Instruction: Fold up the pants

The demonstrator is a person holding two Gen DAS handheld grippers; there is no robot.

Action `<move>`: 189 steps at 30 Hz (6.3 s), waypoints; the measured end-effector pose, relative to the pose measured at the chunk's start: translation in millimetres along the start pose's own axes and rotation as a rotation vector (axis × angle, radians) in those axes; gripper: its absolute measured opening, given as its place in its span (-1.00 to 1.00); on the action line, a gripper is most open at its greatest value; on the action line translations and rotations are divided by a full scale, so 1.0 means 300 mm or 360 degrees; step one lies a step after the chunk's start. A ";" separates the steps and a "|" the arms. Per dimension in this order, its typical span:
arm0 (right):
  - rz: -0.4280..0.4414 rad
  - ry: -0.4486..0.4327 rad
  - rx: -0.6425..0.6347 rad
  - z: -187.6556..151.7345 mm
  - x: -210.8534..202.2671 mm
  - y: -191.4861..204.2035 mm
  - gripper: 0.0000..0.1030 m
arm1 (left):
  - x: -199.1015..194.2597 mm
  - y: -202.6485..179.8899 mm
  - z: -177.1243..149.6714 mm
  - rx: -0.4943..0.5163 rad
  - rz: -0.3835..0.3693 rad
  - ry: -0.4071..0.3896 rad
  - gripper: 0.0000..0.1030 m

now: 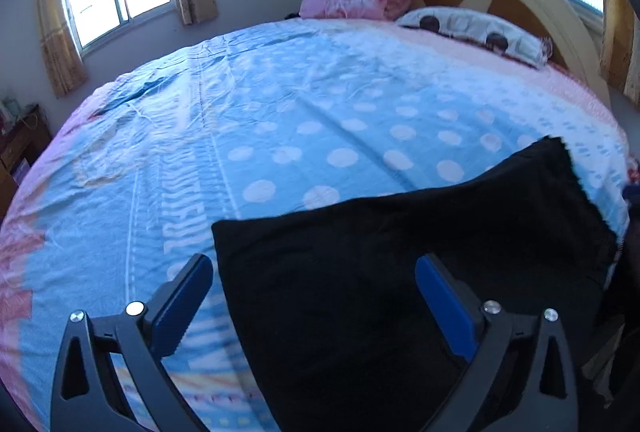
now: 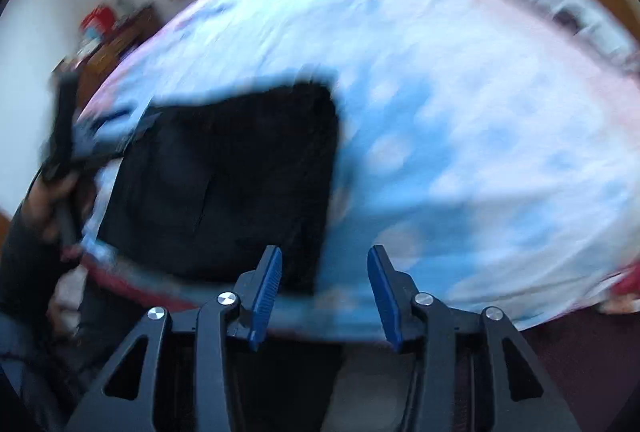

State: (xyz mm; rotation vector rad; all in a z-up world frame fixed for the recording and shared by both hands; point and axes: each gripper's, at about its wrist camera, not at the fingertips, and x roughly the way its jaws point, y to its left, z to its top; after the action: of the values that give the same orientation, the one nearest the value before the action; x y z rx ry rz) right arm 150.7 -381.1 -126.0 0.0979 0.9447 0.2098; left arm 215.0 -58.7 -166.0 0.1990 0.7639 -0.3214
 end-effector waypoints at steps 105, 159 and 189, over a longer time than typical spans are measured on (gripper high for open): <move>0.0834 0.0027 -0.0460 0.645 0.468 0.858 -0.64 | -0.366 0.738 -0.215 -0.0703 0.0167 -0.0294 -0.74; 0.0588 -0.0172 -0.0479 0.437 0.464 0.993 0.24 | -0.529 0.676 -0.431 -0.0876 0.0597 -0.0222 0.81; 0.0442 -0.0516 -0.0532 0.140 0.096 1.004 0.32 | -0.655 0.509 -0.359 -0.0745 0.0587 -0.0431 0.88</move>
State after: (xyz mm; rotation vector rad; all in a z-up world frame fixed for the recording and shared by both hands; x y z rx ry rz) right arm 160.5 -80.7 -71.7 -0.0460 0.5608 0.5875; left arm 66.9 156.7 -94.6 -0.1448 0.5023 0.1818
